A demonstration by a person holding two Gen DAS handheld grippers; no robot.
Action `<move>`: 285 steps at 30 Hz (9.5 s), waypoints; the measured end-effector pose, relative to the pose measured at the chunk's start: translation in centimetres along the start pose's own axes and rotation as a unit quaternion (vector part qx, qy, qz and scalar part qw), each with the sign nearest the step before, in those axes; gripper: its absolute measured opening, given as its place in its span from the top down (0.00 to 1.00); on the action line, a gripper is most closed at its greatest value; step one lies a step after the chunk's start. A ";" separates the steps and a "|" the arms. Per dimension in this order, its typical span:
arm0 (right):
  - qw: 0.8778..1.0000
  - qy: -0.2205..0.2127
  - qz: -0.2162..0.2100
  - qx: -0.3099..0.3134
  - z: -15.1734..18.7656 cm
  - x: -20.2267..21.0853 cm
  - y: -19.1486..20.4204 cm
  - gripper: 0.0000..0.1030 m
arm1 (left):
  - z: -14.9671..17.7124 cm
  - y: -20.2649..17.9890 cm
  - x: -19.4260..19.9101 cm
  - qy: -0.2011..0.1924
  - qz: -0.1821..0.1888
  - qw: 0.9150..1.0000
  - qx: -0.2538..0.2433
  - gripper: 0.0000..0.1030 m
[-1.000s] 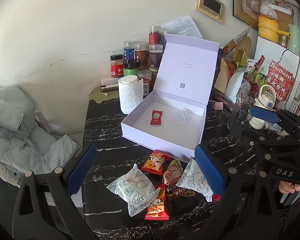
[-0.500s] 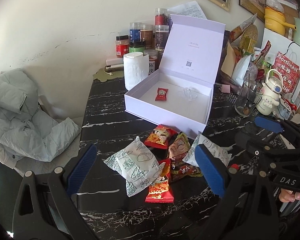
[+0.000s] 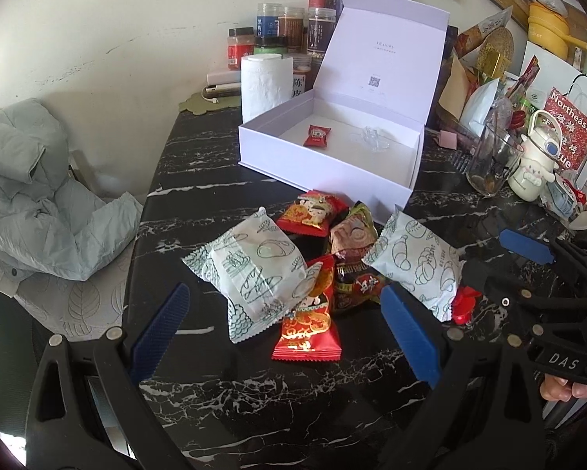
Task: Organize objects
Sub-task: 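Withdraw both open tools from the box back toward the snack pile, then grasp the red spray cap with the right tool while the left tool grasps a red snack packet, then lift the red snack packet with the left tool toward the white box, then lower the snack packet into the box with the left tool while the right tool lowers the cap, then open the left tool to drop the snack packet while the right tool releases the red cap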
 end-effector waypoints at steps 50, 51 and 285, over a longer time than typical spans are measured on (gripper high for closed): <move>1.000 0.008 -0.018 -0.024 6.7 -1.1 -2.4 0.59 | 5.6 -1.8 -3.8 0.027 0.028 0.999 0.031 0.61; 1.000 0.007 -0.017 -0.022 6.8 -1.0 -2.4 0.59 | 5.7 -1.8 -3.6 0.028 0.029 0.999 0.031 0.61; 0.998 0.051 -0.011 0.038 -18.5 -22.8 -10.1 0.49 | -19.0 -5.2 -24.5 0.039 0.019 0.997 -0.057 0.49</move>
Point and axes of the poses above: each gripper's, at about its wrist camera, not at the fingertips, and x roughly against the way its jaws point, y to its left, z to its underside, the point moved 7 cm from there along -x, roughly the way its jaws point, and after that the axes turned 11 degrees about -y, right-handed, at the moved point
